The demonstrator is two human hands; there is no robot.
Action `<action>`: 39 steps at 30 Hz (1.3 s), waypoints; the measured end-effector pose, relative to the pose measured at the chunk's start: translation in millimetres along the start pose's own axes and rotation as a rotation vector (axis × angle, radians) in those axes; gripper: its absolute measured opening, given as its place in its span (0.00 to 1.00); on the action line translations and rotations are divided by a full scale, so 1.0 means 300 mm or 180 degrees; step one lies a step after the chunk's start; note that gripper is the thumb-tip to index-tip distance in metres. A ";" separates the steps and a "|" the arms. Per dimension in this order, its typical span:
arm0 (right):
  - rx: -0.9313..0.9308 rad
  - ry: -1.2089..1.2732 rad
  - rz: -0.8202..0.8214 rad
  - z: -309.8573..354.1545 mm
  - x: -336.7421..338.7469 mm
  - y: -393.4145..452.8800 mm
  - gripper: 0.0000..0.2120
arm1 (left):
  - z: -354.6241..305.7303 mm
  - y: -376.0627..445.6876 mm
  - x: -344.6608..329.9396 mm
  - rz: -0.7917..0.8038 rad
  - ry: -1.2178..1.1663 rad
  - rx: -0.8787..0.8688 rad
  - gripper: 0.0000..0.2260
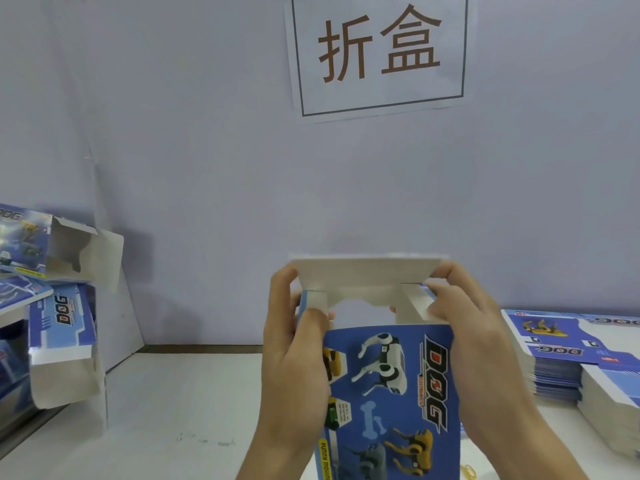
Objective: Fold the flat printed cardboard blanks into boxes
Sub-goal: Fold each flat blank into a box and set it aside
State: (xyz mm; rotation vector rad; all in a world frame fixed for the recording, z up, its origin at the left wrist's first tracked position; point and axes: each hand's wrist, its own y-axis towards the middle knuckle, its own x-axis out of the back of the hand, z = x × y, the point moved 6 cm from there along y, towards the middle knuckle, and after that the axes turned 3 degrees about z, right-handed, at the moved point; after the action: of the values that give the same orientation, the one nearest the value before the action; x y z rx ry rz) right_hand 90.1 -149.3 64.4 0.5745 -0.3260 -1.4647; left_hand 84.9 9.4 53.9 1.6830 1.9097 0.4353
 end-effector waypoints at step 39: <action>0.0559 0.0211 -0.0025 0.014 -0.005 -0.021 0.06 | -0.021 -0.010 0.032 0.0320 -0.0216 -0.0463 0.08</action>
State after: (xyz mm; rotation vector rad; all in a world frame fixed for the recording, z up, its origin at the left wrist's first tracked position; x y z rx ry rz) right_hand 82.4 -148.5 64.6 0.7646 -0.4031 -1.4299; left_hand 78.1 19.1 55.3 1.6813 1.7081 0.5361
